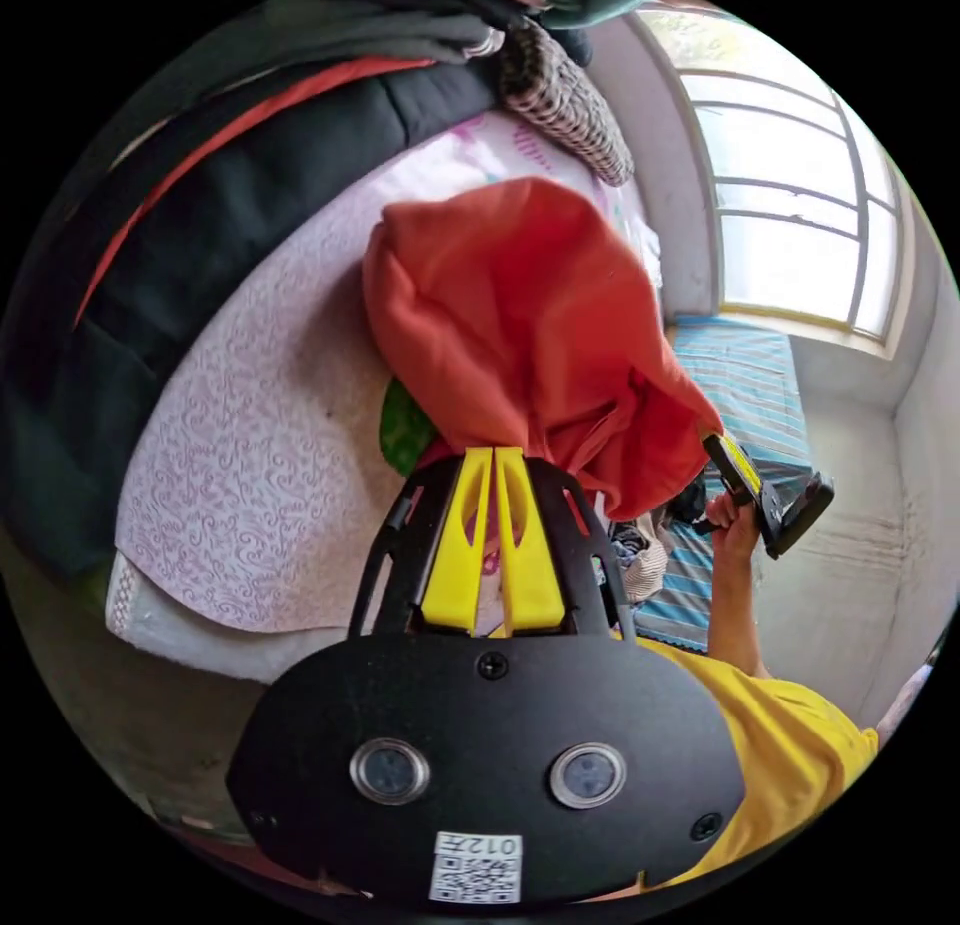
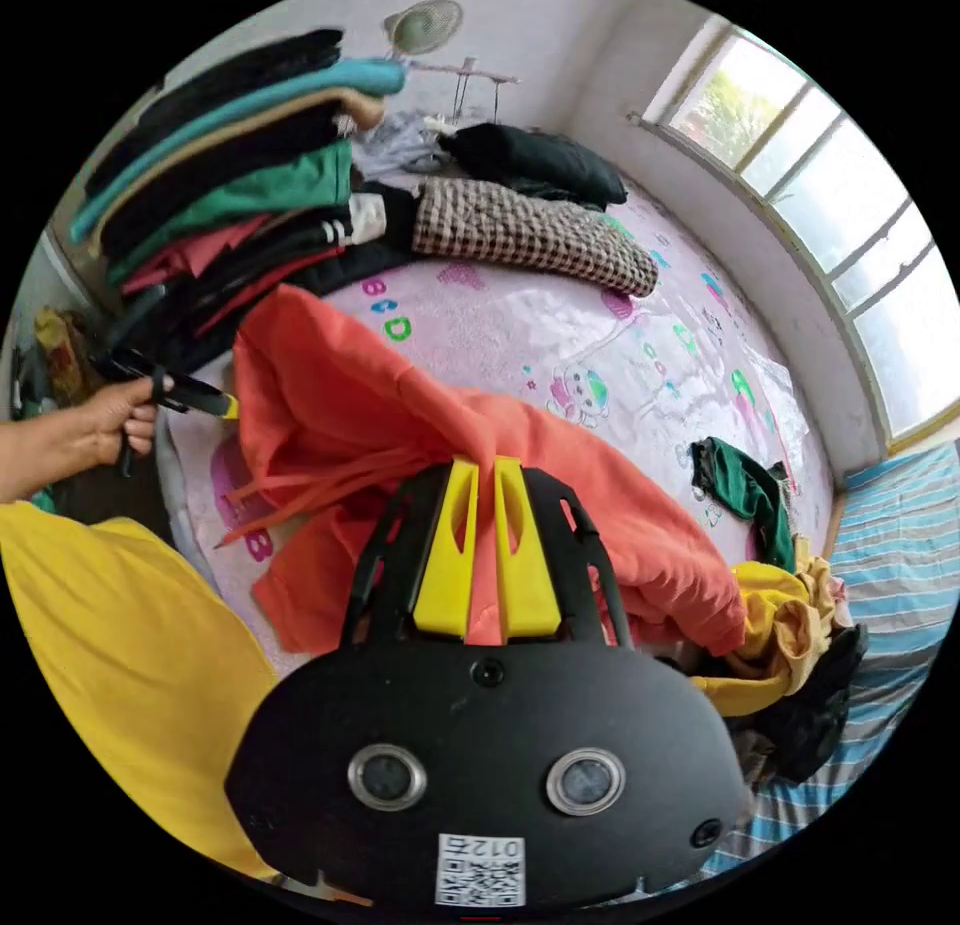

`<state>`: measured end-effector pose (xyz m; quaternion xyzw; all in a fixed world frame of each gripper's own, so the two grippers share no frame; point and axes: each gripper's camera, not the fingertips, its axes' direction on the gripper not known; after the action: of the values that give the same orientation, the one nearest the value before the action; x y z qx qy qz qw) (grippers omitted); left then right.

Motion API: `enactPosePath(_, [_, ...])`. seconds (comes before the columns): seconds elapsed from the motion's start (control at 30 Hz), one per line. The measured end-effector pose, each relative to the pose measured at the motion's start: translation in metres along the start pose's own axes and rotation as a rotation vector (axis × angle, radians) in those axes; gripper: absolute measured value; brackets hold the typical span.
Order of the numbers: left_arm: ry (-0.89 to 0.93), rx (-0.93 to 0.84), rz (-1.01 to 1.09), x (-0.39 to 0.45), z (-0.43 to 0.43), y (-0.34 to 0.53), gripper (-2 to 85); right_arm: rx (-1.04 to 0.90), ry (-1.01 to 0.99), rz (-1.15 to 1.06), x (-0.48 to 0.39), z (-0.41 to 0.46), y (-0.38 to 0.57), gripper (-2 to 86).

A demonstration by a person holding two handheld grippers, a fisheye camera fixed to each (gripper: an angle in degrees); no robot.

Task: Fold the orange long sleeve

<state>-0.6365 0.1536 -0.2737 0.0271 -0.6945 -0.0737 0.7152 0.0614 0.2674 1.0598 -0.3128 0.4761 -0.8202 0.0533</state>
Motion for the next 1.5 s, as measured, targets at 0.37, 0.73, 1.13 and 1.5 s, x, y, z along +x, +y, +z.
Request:
enactPosePath(0.37, [0.143,0.083,0.379,0.183,-0.029,-0.086,10.4,0.361,-0.148,0.072,0.113,-0.255,0.051,2.7])
enactPosePath(0.73, [0.005,-0.308,0.67,0.272,0.077,-0.014,15.5,0.707,-0.278,0.403,0.197,-0.402,0.211,2.8])
enactPosePath(1.13, [-0.404,-0.272,1.189,0.445,0.125,0.112,20.9,0.642,-0.284,0.42,0.198,-0.428,0.279,2.6])
enactPosePath(1.5, [-0.311,-0.229,1.519,0.553,0.029,0.117,0.7,0.713,-0.254,0.257,0.173,-0.481,0.321,2.8])
